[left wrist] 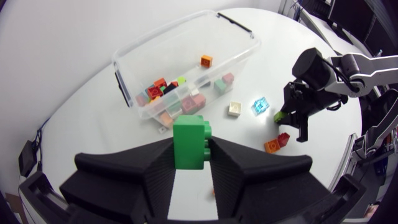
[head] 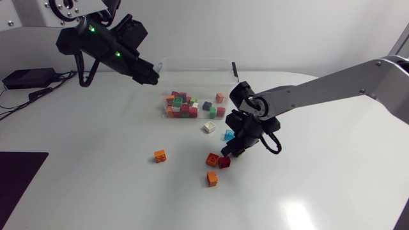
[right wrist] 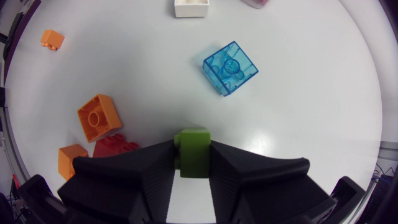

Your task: Place the duplo bricks in the container

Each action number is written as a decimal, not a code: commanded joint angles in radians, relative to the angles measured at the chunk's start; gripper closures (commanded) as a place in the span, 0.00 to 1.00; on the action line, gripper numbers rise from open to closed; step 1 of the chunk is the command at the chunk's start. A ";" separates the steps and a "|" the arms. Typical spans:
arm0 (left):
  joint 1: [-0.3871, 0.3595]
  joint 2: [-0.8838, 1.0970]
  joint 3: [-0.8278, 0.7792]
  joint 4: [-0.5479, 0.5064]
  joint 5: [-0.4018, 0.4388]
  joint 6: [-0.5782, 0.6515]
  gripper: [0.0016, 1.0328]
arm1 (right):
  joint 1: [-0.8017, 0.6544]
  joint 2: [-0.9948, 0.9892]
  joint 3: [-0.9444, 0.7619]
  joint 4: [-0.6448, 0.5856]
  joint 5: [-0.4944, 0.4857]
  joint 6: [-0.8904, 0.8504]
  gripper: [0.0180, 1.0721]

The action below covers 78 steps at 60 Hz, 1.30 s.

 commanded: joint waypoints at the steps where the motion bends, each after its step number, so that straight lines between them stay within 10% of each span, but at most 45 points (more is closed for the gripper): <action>1: -0.011 0.043 0.053 0.026 0.019 -0.041 0.71 | 0.001 -0.071 -0.008 -0.028 0.009 0.001 0.72; 43: 0.017 0.509 0.525 0.161 0.025 -0.160 0.64 | -0.012 -0.263 0.240 -0.145 -0.038 0.001 0.72; 52: 0.037 0.564 0.574 0.161 0.025 -0.156 0.05 | -0.019 -0.260 0.303 -0.130 -0.057 0.004 0.72; 78: 0.069 0.219 0.244 0.181 0.026 -0.085 0.04 | -0.032 -0.140 0.481 -0.008 -0.092 0.029 0.72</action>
